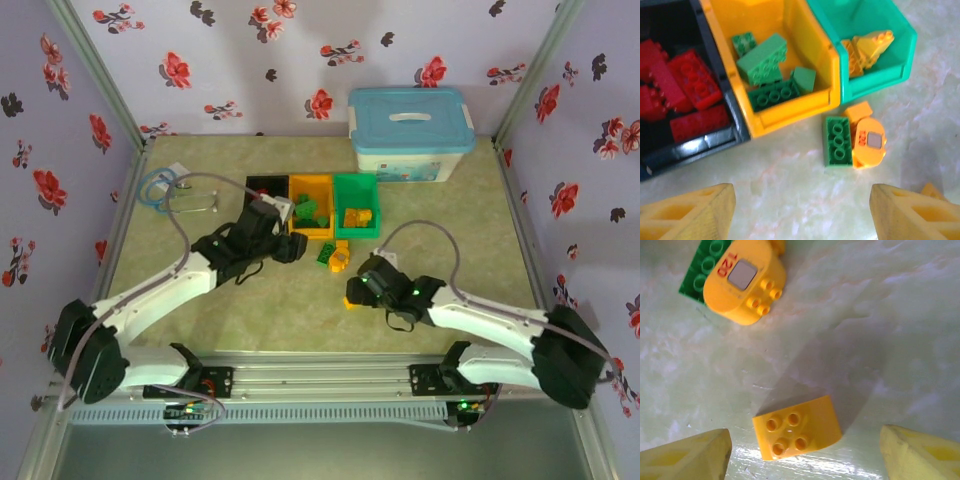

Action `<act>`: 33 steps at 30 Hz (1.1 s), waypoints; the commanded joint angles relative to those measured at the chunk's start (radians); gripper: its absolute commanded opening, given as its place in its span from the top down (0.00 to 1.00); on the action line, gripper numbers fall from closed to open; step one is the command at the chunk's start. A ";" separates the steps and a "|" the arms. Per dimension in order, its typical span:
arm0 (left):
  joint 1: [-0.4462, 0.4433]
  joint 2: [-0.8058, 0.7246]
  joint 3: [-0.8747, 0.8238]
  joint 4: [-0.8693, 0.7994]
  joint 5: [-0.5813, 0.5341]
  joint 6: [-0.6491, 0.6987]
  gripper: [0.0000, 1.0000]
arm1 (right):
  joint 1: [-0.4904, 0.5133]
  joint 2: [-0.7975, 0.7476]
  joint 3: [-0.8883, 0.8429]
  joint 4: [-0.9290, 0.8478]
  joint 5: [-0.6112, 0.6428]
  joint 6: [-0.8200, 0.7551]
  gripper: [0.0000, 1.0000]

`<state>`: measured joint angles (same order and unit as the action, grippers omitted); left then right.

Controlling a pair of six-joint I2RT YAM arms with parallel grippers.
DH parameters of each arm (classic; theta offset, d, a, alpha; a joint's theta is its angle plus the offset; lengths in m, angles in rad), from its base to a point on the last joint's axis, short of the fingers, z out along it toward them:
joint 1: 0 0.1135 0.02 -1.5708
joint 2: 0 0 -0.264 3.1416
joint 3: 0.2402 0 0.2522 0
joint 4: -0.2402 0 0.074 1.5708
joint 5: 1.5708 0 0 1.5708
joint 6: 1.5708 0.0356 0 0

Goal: Sort the legos into containers by color
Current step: Pick up the lego from the bottom-center of the table.

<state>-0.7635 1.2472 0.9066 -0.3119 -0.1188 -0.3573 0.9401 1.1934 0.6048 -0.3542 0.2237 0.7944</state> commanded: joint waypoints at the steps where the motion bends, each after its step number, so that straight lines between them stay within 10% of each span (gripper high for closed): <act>1: -0.008 -0.068 -0.087 0.030 -0.011 -0.055 0.29 | 0.057 0.102 0.092 -0.103 0.087 -0.041 0.23; 33: -0.010 -0.298 -0.299 -0.016 -0.072 -0.153 0.32 | 0.109 0.469 0.280 -0.226 0.049 0.004 0.30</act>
<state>-0.7677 0.9665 0.6075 -0.3256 -0.1658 -0.4942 1.0409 1.6310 0.8749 -0.5732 0.3000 0.7712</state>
